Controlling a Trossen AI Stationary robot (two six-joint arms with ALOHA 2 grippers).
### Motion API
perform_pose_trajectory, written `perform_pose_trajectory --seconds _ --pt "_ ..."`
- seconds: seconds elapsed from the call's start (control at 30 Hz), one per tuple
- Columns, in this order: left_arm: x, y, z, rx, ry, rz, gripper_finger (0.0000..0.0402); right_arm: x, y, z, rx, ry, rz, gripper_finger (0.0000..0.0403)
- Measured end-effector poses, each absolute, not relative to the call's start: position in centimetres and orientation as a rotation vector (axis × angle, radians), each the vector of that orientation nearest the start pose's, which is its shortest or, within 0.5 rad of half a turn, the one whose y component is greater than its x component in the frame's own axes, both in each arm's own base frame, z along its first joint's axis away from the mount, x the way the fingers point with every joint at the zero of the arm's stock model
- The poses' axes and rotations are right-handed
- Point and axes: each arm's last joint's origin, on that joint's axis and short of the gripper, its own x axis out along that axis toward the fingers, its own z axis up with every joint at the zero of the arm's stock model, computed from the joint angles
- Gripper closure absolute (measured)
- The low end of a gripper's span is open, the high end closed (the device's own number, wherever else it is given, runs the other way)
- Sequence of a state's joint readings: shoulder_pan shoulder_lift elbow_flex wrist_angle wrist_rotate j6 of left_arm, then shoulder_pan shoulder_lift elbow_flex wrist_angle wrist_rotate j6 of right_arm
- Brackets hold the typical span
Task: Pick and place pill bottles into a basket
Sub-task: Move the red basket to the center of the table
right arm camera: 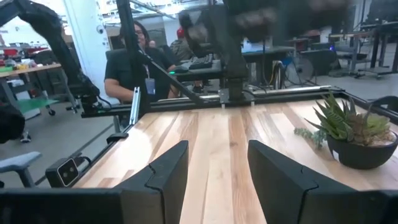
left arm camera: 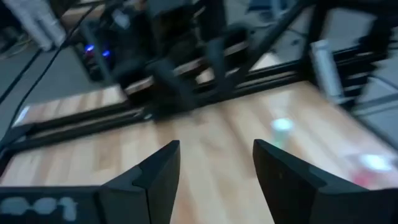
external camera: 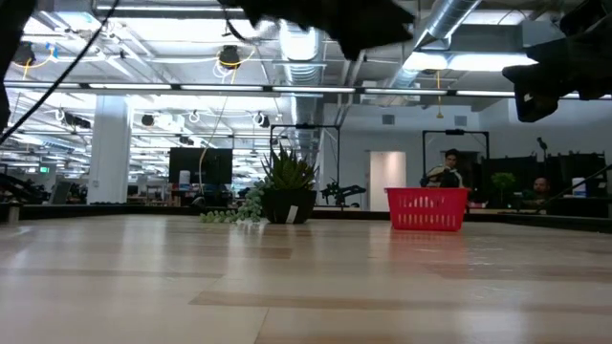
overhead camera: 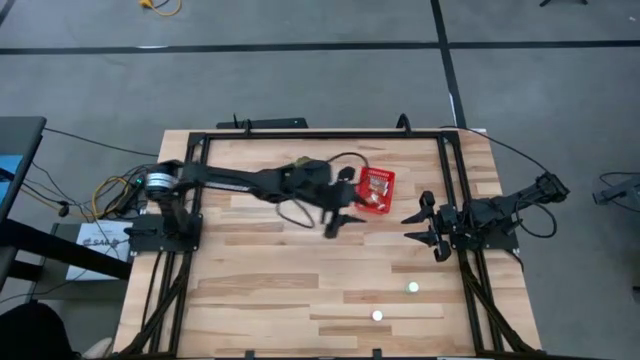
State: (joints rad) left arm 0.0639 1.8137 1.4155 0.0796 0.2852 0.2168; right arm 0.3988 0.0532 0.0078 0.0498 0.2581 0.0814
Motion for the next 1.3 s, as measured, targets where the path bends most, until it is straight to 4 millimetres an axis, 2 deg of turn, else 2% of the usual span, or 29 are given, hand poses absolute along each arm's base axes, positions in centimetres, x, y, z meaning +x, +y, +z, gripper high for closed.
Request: perform_pose_trajectory --seconds 0.17,0.3,0.4,0.57,0.73,0.97,1.3 --pt "37.3 0.6 32.7 0.192 0.212 -0.217 0.0209 9.5 3.2 16.6 0.079 0.007 0.14 0.0244" --pt "32.6 -0.3 33.9 0.209 0.176 -0.166 0.0209 9.5 3.2 16.6 0.078 0.008 0.14 0.0244" --pt "29.3 -1.3 33.9 0.215 0.131 -0.145 0.0209 9.5 3.2 16.6 0.078 0.008 0.14 0.0244" --pt "24.4 -2.8 32.3 0.202 0.091 -0.136 0.0209 9.5 3.2 16.6 0.078 0.008 0.137 0.0244" --pt "21.0 -3.6 30.2 0.186 0.026 -0.168 0.0209 9.6 3.0 16.6 0.078 0.007 0.119 0.0244" --pt "17.5 -3.8 27.5 0.177 -0.06 -0.185 0.021 9.7 2.6 16.6 0.078 0.007 0.073 0.0244" --pt "14.0 -3.5 24.6 0.175 -0.111 -0.22 0.021 9.8 2.2 16.6 0.108 0.005 0.029 0.0244"
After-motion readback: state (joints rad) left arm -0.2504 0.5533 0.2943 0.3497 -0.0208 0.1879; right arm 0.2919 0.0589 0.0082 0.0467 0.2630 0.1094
